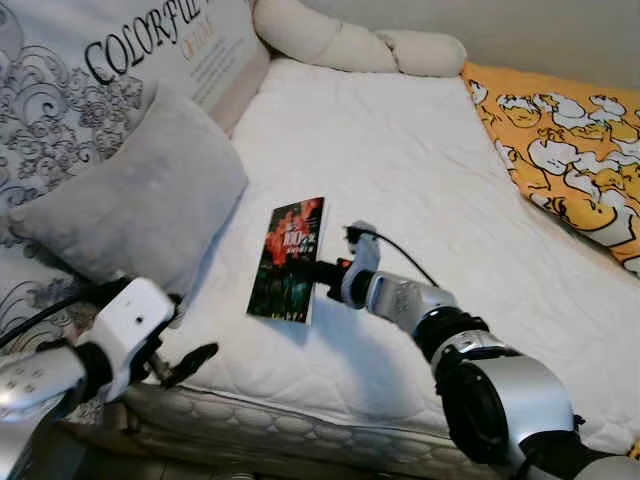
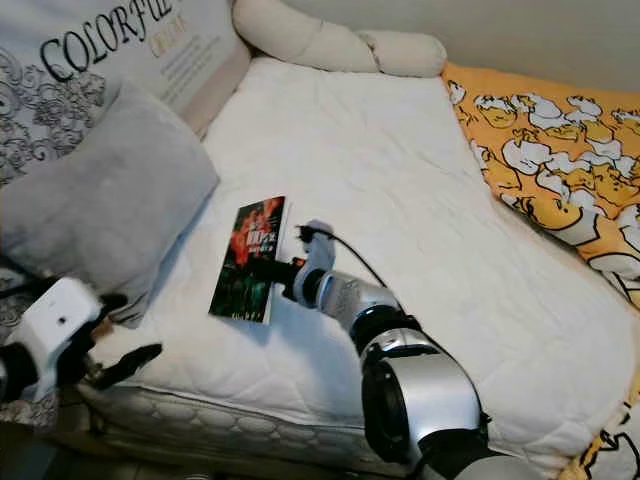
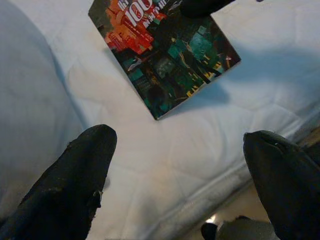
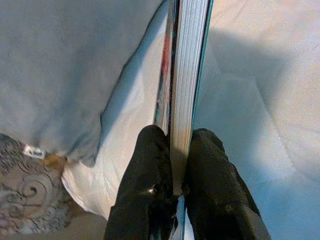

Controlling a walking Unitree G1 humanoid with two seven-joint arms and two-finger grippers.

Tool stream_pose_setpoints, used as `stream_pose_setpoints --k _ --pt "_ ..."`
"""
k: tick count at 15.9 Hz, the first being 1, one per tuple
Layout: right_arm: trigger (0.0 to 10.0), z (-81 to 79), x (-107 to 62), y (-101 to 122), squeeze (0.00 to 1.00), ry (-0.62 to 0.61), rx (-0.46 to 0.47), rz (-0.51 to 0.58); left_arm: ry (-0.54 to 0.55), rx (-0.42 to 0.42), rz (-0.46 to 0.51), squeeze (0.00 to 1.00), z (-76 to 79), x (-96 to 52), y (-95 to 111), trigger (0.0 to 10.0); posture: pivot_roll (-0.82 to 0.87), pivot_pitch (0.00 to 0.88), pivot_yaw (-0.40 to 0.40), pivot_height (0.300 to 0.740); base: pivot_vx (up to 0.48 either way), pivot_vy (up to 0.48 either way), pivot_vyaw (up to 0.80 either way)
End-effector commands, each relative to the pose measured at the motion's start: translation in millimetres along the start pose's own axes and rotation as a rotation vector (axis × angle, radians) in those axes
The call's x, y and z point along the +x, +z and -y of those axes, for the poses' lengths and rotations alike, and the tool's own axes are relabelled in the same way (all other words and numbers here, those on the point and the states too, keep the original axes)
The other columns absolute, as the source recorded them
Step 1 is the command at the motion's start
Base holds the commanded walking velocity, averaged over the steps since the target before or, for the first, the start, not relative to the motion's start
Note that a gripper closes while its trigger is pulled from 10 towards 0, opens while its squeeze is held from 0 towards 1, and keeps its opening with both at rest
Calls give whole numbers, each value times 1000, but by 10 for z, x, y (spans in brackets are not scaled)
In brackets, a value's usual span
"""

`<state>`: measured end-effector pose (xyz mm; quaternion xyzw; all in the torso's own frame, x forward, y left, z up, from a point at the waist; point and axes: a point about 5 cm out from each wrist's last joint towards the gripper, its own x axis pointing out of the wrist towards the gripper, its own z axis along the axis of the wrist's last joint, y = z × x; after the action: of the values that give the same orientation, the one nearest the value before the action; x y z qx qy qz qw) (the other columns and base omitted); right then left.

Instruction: Clean up the room

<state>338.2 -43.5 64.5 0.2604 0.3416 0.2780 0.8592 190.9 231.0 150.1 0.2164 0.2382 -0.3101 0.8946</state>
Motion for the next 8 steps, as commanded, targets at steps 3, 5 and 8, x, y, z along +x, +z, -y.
stream_pose_setpoints --k 3,5,8 --pt "10000 40 15 -55 0 -85 -82 -25 -24 0 -23 157 74 -103 19 10000 302 31 -72 740 0 0 0" --pt "10000 85 15 -67 0 -157 -129 -9 -44 -17 -36 157 135 -130 19 10000 309 41 -68 740 0 0 0" --pt "10000 122 5 -34 918 -220 -111 41 -50 -21 -44 153 143 -130 30 10000 317 41 -58 740 0 0 0"
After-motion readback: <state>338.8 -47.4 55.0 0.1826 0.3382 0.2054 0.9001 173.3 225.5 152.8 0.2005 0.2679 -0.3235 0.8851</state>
